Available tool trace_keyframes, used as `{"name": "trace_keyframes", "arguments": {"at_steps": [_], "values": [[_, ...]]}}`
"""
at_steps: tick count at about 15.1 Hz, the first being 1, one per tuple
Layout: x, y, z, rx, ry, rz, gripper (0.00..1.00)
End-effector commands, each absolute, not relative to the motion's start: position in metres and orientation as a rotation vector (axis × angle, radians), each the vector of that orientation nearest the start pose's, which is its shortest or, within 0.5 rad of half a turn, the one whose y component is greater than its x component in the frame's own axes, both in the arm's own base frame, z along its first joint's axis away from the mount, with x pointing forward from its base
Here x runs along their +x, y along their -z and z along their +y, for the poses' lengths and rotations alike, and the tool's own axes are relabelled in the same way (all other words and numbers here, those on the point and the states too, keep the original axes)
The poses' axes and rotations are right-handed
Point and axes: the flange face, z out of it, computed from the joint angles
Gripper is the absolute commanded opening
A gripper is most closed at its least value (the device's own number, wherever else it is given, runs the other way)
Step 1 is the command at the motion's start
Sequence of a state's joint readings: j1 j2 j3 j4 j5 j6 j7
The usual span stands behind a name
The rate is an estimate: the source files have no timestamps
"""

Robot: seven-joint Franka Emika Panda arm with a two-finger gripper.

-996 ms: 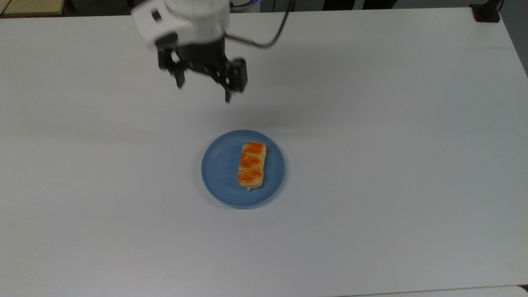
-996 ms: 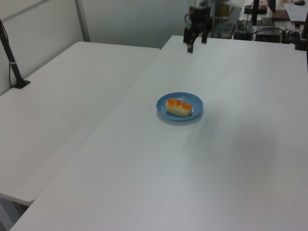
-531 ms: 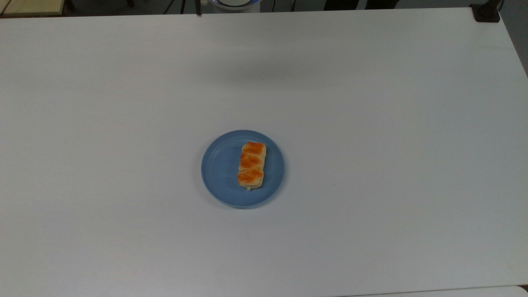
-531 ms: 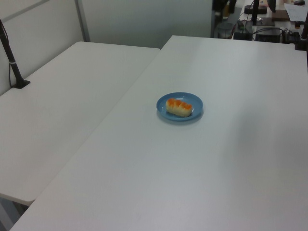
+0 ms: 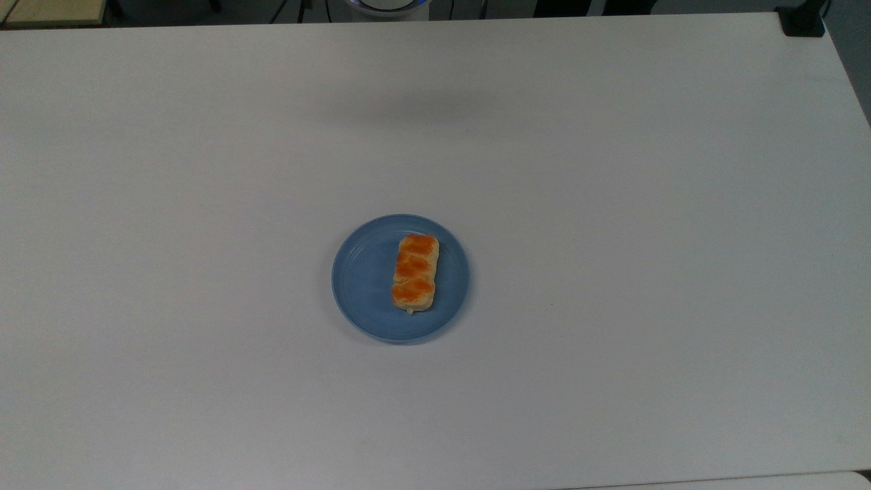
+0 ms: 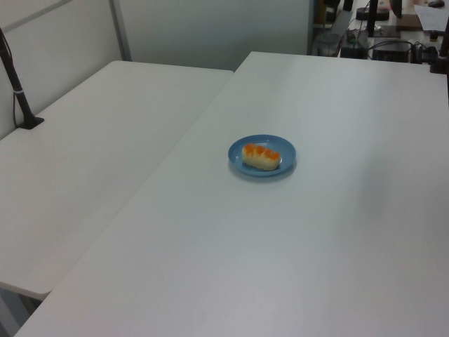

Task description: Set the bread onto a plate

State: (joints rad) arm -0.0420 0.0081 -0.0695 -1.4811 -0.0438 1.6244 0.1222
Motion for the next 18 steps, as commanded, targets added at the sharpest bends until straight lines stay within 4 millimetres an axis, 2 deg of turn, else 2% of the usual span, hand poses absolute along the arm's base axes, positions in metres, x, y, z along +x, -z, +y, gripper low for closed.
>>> {"name": "trace_keyframes", "arguments": {"at_steps": [1,3,5,10,13,15,18], "values": [[0.549,-0.657,-0.064,-3.137,0.247,0.349,1.0],[0.549,-0.643,-0.056,-3.149,0.203,0.351,1.0],[0.554,-0.638,-0.039,-3.161,0.208,0.314,1.0],[0.552,-0.636,-0.039,-3.208,0.172,0.163,1.0],[0.548,-0.634,-0.04,-3.213,0.114,0.131,1.0],[0.546,-0.635,-0.04,-3.214,0.088,0.025,1.0],[0.545,-0.636,-0.04,-3.209,0.091,0.032,1.0]]}}
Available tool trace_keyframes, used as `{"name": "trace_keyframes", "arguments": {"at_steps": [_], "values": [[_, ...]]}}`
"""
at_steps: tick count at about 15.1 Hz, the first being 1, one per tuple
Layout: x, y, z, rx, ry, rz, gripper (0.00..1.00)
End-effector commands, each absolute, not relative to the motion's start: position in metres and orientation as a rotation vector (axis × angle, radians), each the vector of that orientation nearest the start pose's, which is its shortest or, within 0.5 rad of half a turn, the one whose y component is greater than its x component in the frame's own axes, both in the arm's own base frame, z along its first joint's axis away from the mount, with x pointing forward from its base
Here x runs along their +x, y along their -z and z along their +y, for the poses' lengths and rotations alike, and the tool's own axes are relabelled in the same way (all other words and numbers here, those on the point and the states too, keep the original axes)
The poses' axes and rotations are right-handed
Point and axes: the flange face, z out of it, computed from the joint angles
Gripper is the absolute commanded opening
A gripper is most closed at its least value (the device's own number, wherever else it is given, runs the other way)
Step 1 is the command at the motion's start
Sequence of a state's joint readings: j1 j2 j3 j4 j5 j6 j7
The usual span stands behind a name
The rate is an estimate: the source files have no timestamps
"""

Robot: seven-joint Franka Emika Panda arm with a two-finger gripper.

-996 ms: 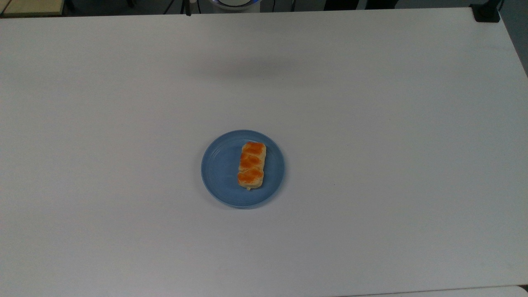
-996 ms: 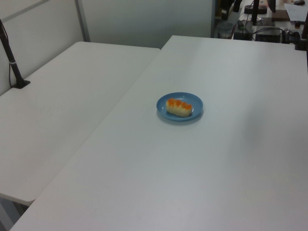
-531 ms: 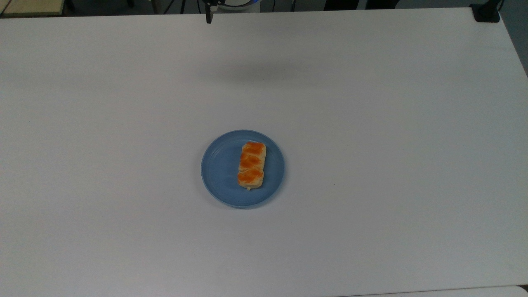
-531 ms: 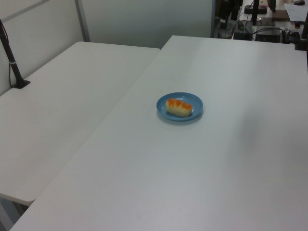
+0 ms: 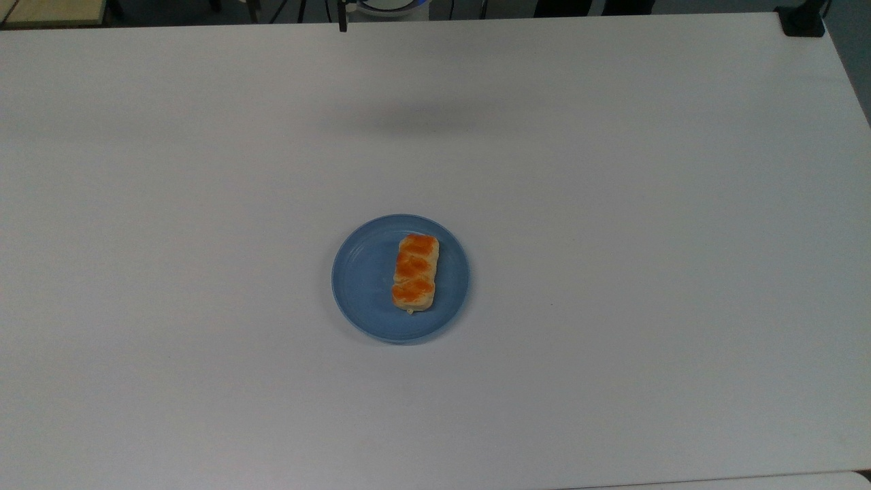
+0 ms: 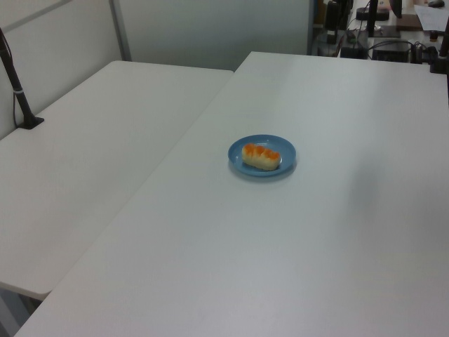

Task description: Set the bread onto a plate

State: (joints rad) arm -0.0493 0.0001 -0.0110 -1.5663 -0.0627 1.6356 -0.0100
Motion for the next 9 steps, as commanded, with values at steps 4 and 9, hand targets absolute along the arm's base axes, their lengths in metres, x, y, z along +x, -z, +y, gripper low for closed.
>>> {"name": "trace_keyframes", "arguments": {"at_steps": [4,9], "values": [[0.5465,-0.6369,-0.0465,-3.202,0.113,0.056,1.0],[0.5485,-0.6358,-0.0415,-3.199,0.12,0.107,1.0]]}}
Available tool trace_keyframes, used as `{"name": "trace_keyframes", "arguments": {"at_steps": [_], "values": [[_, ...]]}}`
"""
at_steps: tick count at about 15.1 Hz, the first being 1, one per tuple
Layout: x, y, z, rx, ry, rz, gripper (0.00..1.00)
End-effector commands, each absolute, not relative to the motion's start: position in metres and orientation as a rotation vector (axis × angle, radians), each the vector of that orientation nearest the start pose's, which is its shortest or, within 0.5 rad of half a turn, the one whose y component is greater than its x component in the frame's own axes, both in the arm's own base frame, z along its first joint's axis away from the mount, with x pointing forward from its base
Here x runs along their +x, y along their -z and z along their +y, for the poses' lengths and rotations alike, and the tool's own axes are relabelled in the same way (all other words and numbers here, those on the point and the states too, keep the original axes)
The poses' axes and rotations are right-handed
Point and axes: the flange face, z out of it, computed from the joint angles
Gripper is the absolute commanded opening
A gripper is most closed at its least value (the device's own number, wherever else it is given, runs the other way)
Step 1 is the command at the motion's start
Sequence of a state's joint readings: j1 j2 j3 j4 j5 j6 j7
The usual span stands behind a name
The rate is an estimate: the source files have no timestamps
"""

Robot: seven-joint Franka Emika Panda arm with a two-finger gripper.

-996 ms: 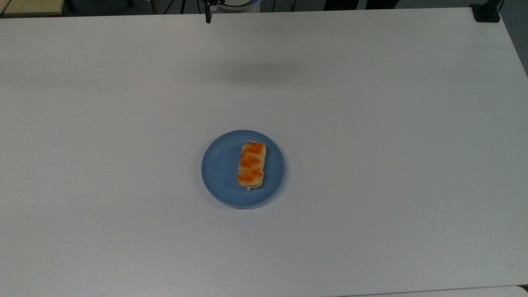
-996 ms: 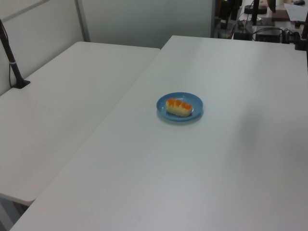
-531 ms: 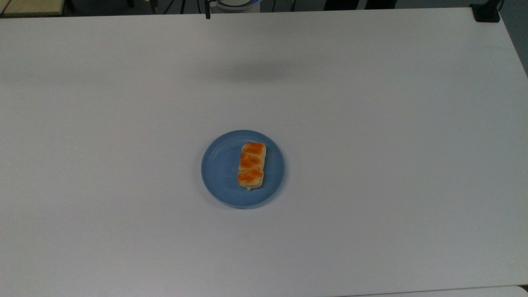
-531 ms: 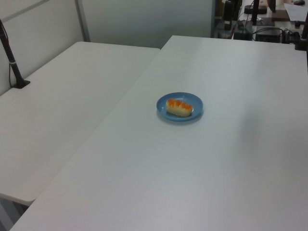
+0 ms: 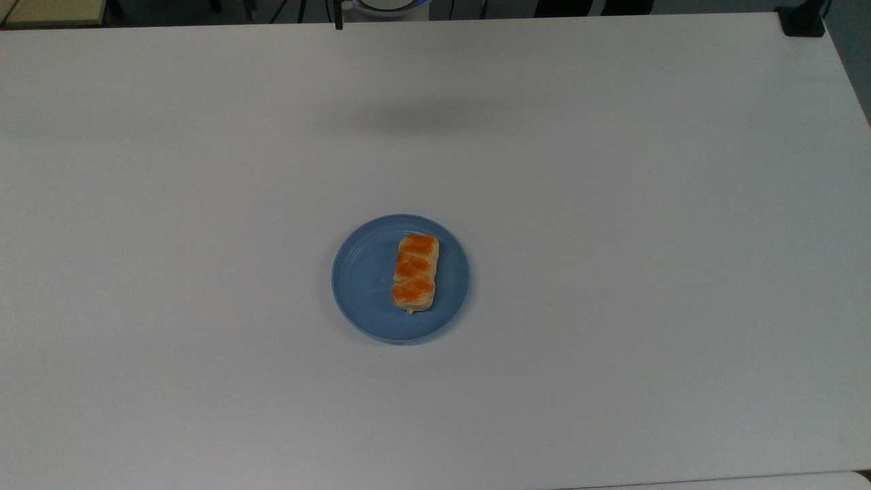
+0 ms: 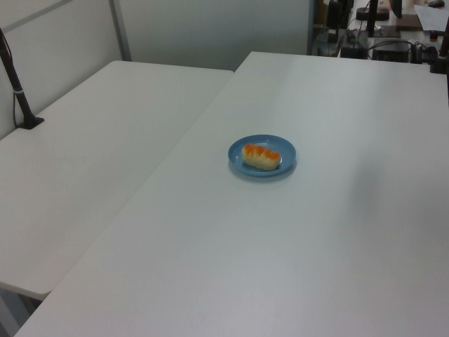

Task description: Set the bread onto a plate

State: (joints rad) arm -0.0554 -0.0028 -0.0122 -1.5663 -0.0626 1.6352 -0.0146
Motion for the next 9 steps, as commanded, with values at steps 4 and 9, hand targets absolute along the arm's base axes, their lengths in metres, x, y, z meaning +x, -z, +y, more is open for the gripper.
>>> {"name": "trace_keyframes", "arguments": {"at_steps": [4,9], "values": [[0.5541,-0.6363,-0.0342,-3.191,0.175,0.185,1.0],[0.5545,-0.6362,-0.0367,-3.19,0.175,0.198,1.0]]}}
